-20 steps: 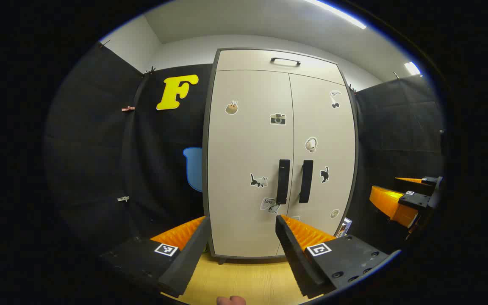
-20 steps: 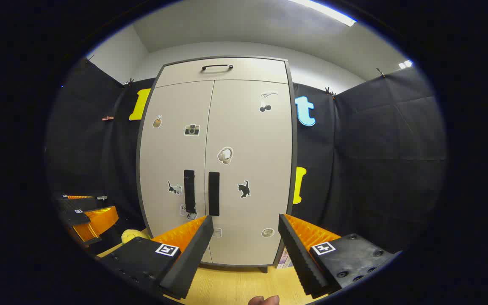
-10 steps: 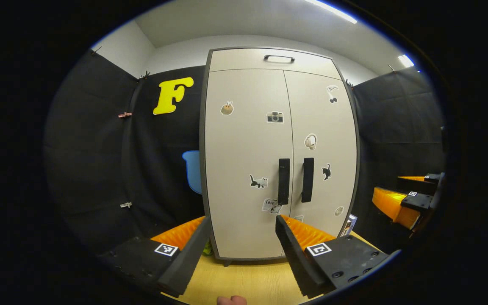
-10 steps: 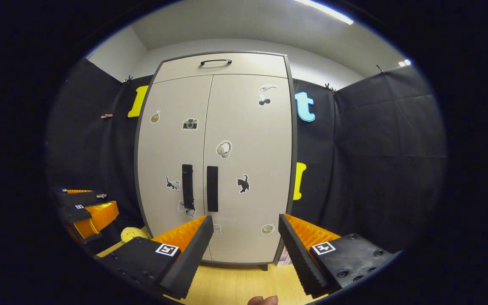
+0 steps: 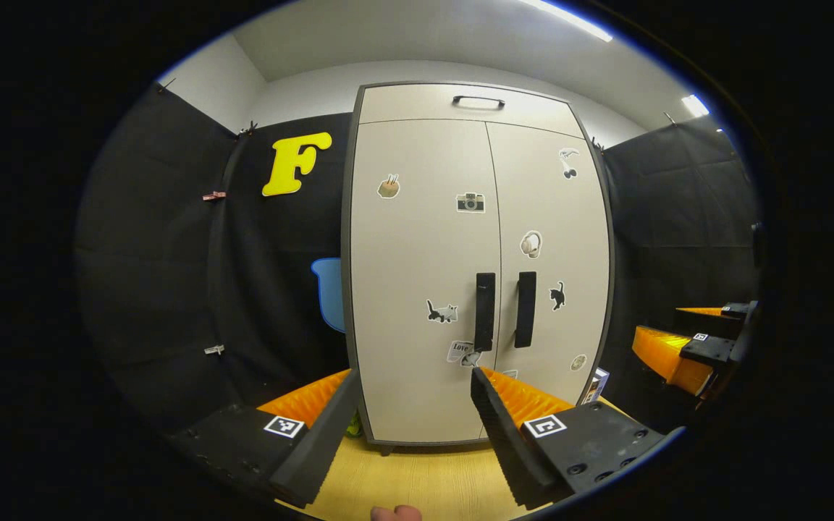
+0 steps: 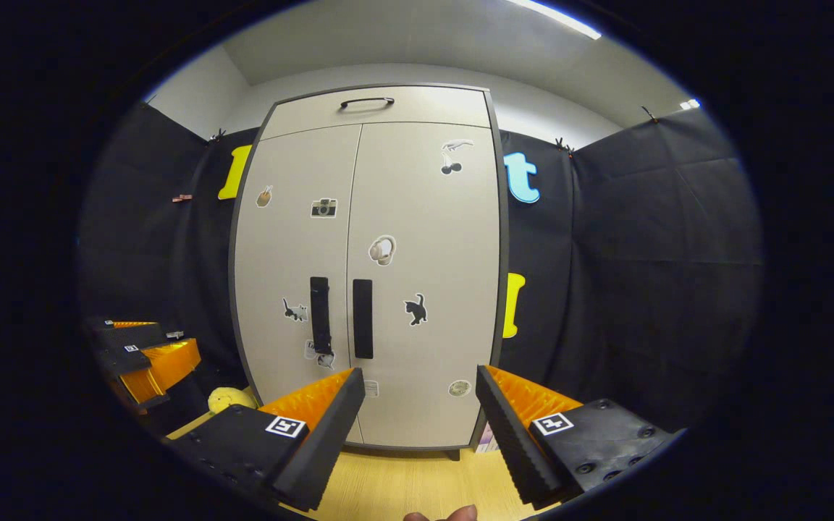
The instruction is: Open the right door of the double-door shoe cabinet with the right hand, and open the left door with the left hand.
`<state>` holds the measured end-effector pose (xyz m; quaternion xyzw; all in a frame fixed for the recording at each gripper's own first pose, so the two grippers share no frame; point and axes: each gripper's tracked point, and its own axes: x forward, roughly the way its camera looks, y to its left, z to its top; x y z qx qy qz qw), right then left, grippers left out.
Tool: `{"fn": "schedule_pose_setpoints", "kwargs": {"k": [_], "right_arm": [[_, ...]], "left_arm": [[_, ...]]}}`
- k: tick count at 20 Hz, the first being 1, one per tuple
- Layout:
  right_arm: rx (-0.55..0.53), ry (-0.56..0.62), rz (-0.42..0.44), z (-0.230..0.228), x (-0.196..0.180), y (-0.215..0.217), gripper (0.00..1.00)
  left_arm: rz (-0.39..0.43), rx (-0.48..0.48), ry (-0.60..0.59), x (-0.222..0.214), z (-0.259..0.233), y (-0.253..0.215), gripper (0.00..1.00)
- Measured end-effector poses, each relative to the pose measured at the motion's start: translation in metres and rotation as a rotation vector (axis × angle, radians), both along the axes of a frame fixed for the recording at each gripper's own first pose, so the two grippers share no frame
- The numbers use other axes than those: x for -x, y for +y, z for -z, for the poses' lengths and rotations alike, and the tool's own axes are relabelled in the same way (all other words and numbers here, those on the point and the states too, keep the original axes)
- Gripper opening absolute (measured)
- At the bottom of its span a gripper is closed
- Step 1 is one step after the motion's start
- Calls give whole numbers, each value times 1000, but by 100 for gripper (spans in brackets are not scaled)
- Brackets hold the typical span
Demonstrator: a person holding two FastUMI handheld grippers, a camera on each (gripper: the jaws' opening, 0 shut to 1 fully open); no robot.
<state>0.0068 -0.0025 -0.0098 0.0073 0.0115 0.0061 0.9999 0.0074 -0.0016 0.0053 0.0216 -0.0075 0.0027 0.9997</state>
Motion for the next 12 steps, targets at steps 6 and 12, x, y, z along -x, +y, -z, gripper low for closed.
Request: {"fn": "schedule_pose_setpoints", "kwargs": {"k": [6,12], "right_arm": [[-11,-4,-32,-7,-22,17,98],[-67,-10,-70,-13,-85,44,98]], "left_arm": [[0,1,3,3,4,5,94],[-10,14,23,5,20,14,95]]}}
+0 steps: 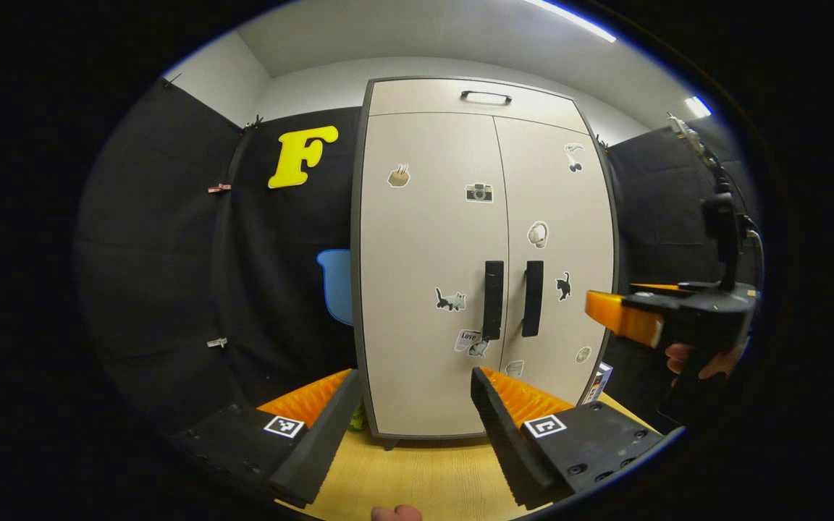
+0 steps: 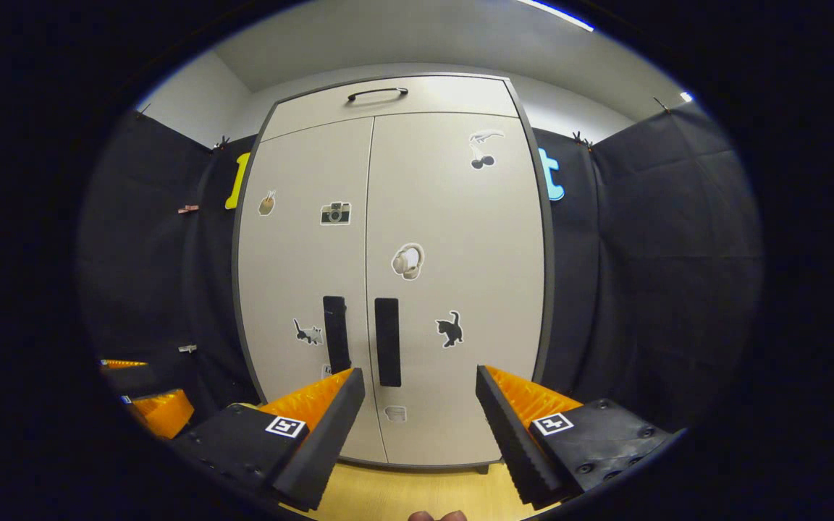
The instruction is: Open the right door of the double-door shoe cabinet with the right hand, and open the left door with the left hand.
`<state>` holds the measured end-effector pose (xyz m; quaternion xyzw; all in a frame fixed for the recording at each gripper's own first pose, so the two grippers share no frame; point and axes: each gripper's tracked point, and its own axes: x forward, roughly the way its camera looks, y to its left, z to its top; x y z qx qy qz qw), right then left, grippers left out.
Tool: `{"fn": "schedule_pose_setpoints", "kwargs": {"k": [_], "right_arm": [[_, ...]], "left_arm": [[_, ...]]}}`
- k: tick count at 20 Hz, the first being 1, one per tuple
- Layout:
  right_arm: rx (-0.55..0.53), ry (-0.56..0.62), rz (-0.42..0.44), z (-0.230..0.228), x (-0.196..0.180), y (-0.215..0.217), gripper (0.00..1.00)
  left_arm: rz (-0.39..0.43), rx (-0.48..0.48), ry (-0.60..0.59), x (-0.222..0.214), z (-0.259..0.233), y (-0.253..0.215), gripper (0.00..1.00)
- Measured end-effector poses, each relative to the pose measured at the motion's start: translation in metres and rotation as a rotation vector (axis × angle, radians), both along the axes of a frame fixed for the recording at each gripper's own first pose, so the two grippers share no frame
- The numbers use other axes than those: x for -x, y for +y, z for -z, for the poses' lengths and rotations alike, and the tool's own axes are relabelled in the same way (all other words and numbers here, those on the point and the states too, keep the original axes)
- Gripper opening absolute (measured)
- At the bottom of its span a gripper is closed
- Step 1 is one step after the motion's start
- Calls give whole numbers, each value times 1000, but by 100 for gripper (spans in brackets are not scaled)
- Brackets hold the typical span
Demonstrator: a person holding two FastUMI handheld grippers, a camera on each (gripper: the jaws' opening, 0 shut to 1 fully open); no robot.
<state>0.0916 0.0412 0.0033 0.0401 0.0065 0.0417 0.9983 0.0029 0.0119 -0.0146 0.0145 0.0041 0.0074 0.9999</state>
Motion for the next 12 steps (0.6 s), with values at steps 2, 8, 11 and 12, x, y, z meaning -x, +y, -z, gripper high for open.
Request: {"fn": "schedule_pose_setpoints", "kwargs": {"k": [2,8,11,12], "right_arm": [[-17,-3,3,-3,-26,6,98],[-41,28,24,10,-91,25,98],[-14,56,20,25,-108,36,95],[-10,66,15,30,-112,41,93]], "left_arm": [[-3,6,6,-2,4,2,94],[-3,5,16,-7,14,7,95],[-7,13,20,-9,15,11,95],[-10,14,20,-9,15,13,95]]}}
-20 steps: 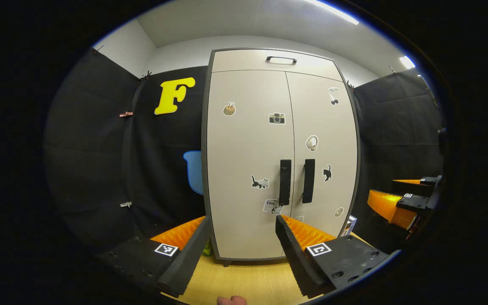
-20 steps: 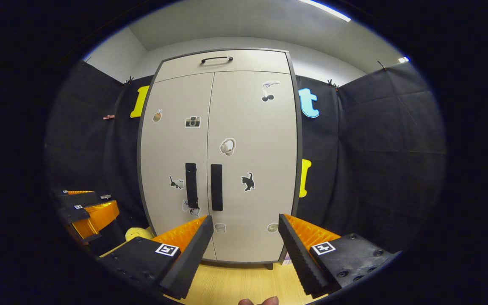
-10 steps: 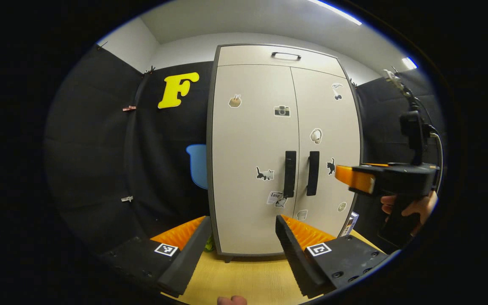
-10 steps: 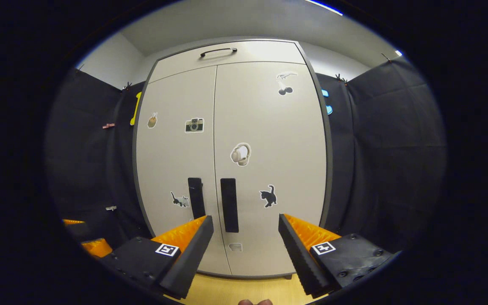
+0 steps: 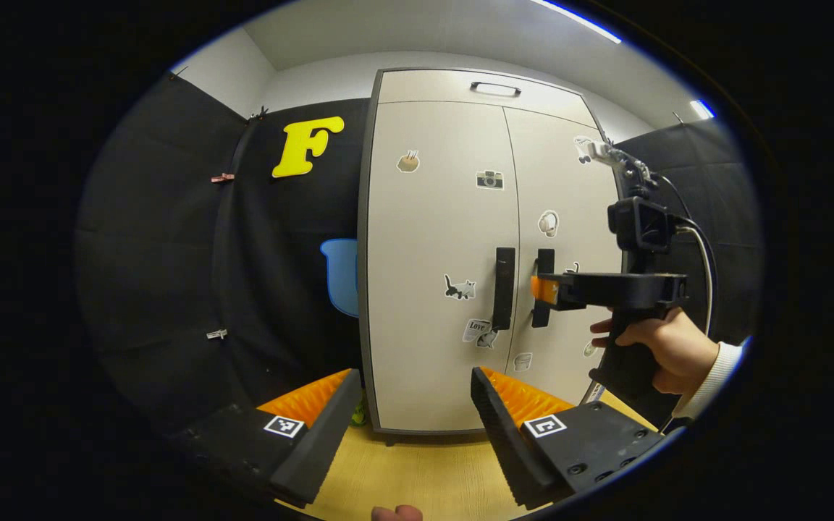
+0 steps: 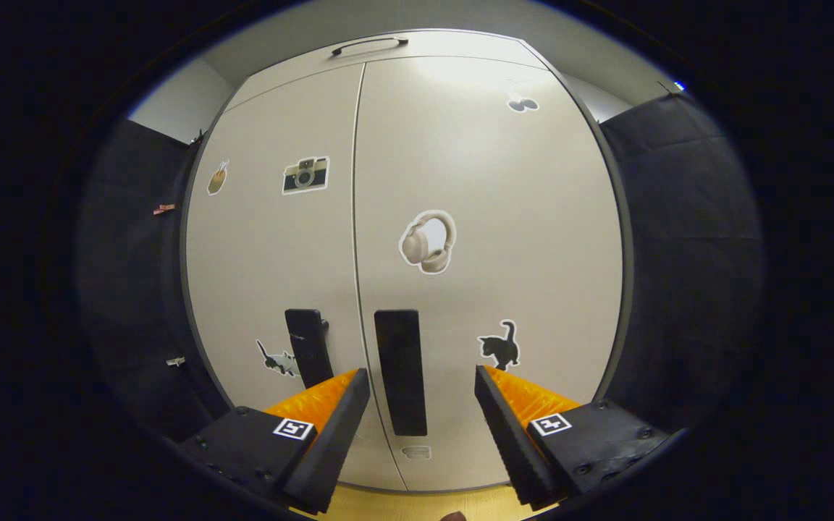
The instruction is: Open the right door of the double-door shoe cabinet with the right hand, and open the left door with the left hand.
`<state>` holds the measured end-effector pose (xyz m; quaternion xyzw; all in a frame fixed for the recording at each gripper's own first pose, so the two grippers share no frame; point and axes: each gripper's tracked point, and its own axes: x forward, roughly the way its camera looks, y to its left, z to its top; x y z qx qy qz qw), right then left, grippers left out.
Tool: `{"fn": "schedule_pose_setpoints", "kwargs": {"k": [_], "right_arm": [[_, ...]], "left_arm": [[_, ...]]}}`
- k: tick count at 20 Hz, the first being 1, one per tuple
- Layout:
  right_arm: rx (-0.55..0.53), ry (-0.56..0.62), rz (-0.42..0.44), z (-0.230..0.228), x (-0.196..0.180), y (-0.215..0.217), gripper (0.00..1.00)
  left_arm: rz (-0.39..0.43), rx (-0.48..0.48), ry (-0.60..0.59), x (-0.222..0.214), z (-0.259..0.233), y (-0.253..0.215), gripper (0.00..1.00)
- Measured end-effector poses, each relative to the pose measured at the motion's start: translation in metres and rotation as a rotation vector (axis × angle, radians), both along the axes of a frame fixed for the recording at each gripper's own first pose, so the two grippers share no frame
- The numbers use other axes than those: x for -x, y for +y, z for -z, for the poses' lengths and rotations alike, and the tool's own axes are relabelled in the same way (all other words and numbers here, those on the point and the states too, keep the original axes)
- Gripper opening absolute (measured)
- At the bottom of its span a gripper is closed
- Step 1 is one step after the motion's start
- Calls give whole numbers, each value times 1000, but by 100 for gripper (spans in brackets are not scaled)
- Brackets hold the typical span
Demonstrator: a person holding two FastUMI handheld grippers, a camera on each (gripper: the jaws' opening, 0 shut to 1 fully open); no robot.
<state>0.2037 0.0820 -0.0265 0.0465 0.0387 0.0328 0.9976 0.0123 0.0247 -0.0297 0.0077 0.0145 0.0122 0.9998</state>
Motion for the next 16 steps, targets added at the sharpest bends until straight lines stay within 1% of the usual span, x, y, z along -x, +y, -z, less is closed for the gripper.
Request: {"fn": "schedule_pose_setpoints", "kwargs": {"k": [2,3,4,6,7,8,9,11,12,13,15,16], "right_arm": [[12,1,2,4,-7,4,91],[17,-2,5,4,-12,6,82],[22,-2,6,5,-16,8,80],[34,8,23,8,-19,7,78],[33,7,27,8,-24,7,70],[35,3,44,9,-25,4,66],[24,-3,41,8,-28,5,50],[24,-8,15,7,-23,8,43],[40,-14,28,9,-31,7,35],[42,-12,35,9,-26,7,35],[49,-21,53,8,-27,7,26],[39,-28,56,8,-28,6,26]], "left_arm": [[-7,0,-1,1,0,4,95],[-10,1,-1,2,1,6,95],[-14,3,0,3,3,7,95],[-25,8,7,3,6,12,95],[-29,12,11,4,8,14,95],[-34,16,13,5,9,17,95],[-40,19,13,6,9,19,95],[-53,25,17,7,11,24,95],[-57,30,20,7,13,26,95],[-59,34,22,8,15,27,94],[-65,39,25,8,16,29,95],[-66,40,25,9,17,28,95]]}}
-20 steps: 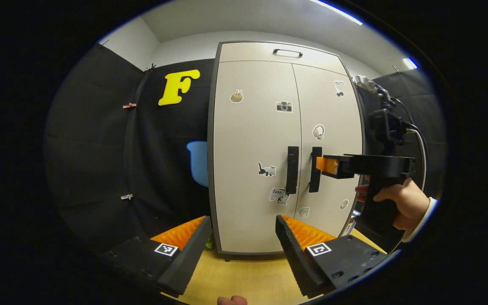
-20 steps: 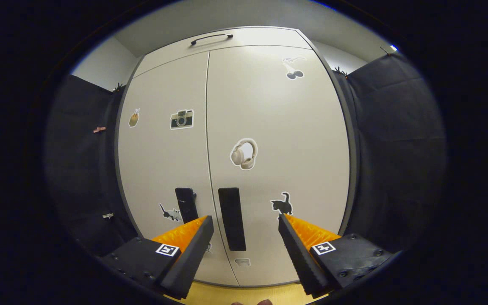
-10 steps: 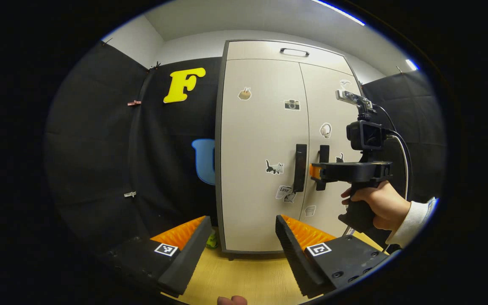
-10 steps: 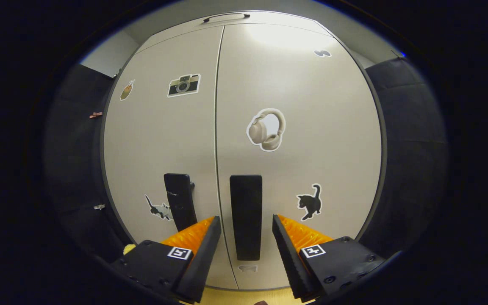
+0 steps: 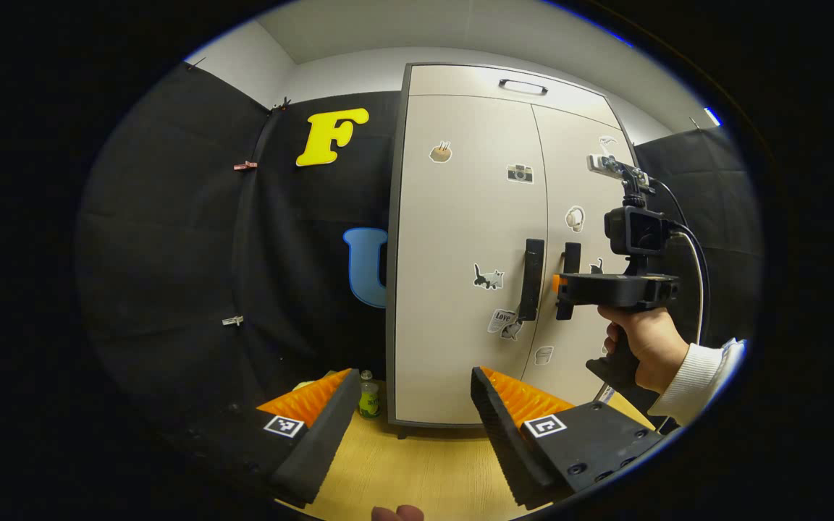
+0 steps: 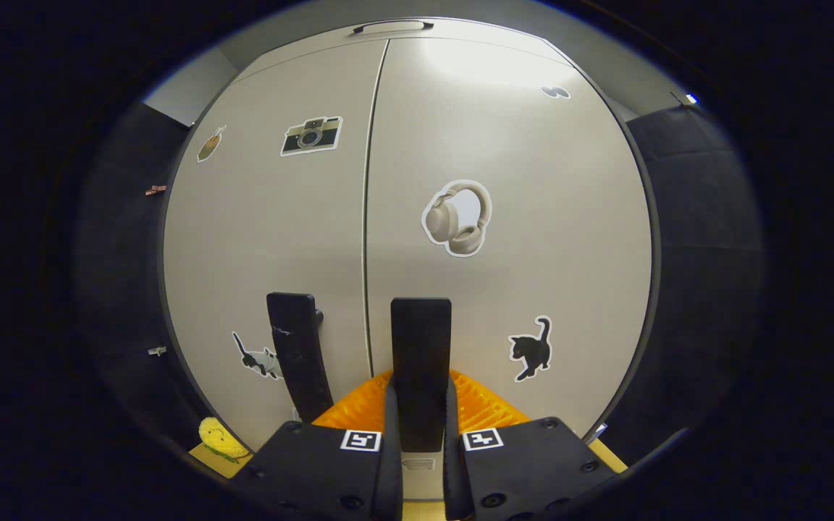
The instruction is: Open the right door of the double-door shoe cabinet with the right hand, and open the left door with the left hand.
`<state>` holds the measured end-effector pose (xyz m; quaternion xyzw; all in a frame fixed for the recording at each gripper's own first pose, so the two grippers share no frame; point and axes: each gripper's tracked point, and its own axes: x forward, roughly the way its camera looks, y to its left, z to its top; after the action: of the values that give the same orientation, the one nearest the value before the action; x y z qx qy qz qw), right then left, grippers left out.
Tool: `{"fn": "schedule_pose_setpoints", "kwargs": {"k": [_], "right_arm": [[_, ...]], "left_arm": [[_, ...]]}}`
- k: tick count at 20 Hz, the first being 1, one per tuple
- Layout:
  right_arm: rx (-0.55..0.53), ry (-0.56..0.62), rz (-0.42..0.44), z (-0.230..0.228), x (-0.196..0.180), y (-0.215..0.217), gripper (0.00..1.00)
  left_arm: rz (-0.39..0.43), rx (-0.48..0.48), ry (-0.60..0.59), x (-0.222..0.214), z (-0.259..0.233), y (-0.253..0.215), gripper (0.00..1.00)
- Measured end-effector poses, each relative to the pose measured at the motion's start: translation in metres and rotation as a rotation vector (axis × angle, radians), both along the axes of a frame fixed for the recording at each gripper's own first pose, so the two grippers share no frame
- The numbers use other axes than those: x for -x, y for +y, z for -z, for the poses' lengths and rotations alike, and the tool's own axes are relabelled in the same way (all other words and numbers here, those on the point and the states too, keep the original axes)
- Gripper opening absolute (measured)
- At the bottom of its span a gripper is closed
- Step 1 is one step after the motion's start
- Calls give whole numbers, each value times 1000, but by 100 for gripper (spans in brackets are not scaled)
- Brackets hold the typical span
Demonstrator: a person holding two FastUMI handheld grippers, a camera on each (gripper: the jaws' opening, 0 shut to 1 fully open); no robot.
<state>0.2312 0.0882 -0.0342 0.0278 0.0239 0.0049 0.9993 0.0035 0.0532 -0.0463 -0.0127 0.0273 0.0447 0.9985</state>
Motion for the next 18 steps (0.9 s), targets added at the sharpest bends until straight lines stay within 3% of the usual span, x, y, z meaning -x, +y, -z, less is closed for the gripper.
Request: {"fn": "schedule_pose_setpoints", "kwargs": {"k": [3,6,7,10,18], "right_arm": [[-58,25,10,1,-1,-1,26],[15,22,2,2,-1,1,26],[28,20,-5,1,0,-1,18],[-27,23,-45,-2,7,-1,11],[-66,-13,-166,-14,43,-15,11]], "left_arm": [[-5,6,-1,3,0,2,95],[-7,17,0,10,2,2,95],[-6,18,-4,12,0,2,95],[-16,12,-1,16,3,3,95],[-5,5,3,22,1,-16,95]]}}
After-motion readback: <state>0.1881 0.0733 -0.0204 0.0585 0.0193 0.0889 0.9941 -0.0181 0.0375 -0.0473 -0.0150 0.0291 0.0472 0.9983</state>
